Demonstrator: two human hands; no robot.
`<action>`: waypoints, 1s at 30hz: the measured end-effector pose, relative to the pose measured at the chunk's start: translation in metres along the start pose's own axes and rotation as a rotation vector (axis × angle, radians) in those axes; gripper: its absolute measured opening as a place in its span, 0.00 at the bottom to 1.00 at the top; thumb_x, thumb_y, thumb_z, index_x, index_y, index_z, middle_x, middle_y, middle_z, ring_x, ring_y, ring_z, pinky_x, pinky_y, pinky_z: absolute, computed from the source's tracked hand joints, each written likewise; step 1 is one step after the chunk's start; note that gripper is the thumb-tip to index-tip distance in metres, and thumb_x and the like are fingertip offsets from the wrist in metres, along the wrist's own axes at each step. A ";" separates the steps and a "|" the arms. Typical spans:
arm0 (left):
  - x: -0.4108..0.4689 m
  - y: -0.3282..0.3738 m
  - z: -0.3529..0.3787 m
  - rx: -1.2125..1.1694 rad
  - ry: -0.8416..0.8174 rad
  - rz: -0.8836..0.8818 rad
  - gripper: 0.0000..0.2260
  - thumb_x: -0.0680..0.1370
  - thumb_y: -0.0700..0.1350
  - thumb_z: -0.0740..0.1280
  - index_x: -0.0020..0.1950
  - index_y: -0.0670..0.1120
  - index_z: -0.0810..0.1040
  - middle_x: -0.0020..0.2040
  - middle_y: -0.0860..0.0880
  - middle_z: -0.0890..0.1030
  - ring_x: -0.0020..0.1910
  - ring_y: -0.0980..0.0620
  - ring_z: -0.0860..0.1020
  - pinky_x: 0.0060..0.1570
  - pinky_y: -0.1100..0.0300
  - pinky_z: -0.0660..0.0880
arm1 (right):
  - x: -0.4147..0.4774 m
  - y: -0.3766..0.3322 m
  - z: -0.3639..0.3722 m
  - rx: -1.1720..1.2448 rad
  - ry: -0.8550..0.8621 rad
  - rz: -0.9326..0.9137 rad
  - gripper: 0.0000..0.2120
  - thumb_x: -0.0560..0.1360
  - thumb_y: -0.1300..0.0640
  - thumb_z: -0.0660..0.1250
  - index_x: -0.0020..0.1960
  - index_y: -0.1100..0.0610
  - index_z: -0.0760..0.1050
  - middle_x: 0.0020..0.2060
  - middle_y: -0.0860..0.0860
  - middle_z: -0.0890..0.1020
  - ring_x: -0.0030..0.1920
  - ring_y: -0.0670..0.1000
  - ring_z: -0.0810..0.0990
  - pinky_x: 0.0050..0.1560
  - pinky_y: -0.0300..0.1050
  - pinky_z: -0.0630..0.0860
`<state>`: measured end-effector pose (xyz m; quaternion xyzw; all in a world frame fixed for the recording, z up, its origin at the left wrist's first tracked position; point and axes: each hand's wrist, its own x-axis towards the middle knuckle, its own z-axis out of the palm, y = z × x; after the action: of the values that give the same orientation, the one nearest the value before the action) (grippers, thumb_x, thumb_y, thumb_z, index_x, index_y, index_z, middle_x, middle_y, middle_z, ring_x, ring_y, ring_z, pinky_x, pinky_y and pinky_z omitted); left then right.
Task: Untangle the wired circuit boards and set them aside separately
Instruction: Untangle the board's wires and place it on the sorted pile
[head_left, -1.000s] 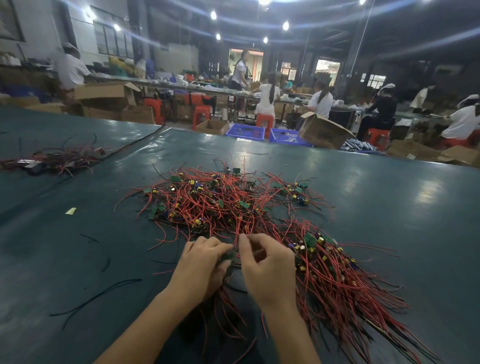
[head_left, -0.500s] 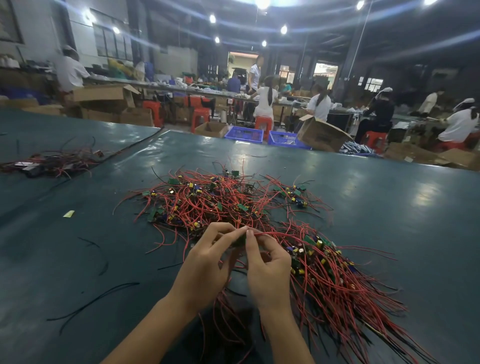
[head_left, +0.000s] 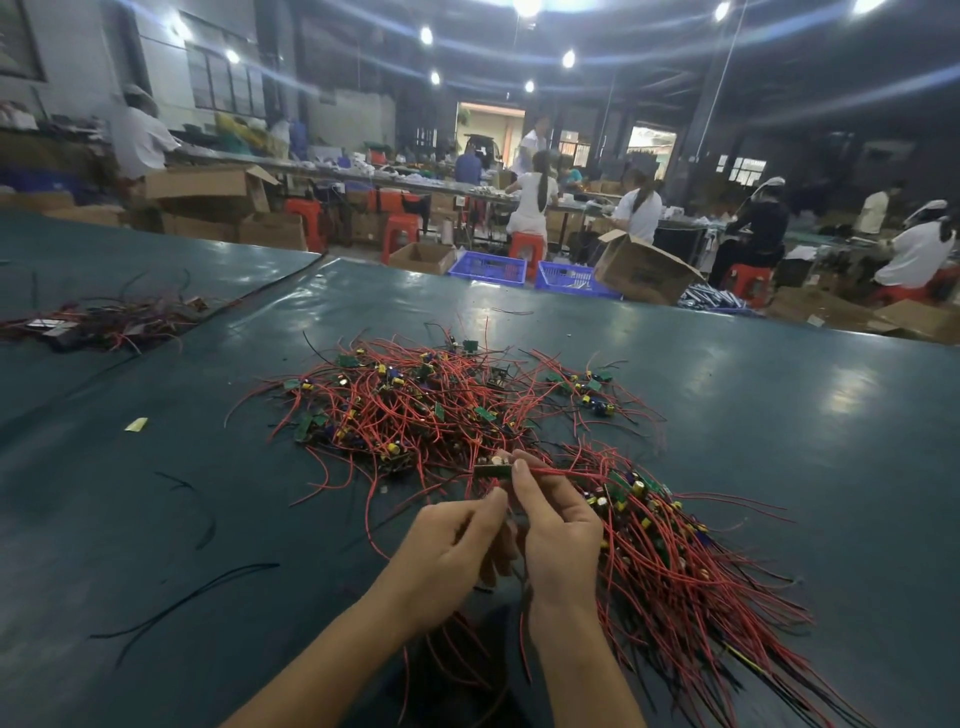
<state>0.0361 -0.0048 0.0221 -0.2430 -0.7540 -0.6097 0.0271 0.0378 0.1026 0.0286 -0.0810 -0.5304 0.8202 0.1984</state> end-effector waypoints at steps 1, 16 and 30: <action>0.001 0.000 -0.002 -0.049 0.026 -0.062 0.29 0.78 0.65 0.55 0.33 0.44 0.79 0.32 0.43 0.81 0.32 0.46 0.78 0.36 0.49 0.75 | -0.001 0.001 0.000 0.014 -0.037 0.015 0.11 0.76 0.65 0.69 0.40 0.54 0.86 0.44 0.53 0.87 0.48 0.50 0.85 0.43 0.40 0.80; 0.010 0.004 -0.009 -0.486 0.387 -0.177 0.09 0.78 0.45 0.65 0.44 0.48 0.84 0.30 0.51 0.80 0.28 0.56 0.76 0.26 0.66 0.71 | -0.005 0.000 0.004 0.099 -0.067 0.095 0.10 0.77 0.61 0.67 0.46 0.51 0.86 0.49 0.57 0.86 0.51 0.56 0.84 0.43 0.48 0.81; 0.008 -0.002 -0.011 -0.276 0.271 -0.061 0.21 0.73 0.55 0.72 0.34 0.37 0.74 0.30 0.46 0.76 0.32 0.48 0.76 0.36 0.46 0.77 | -0.012 -0.002 0.007 -0.023 -0.253 0.163 0.10 0.77 0.61 0.67 0.46 0.52 0.87 0.45 0.58 0.86 0.47 0.58 0.84 0.44 0.46 0.79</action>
<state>0.0256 -0.0124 0.0255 -0.1372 -0.6596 -0.7350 0.0760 0.0464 0.0929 0.0323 -0.0219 -0.5523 0.8310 0.0617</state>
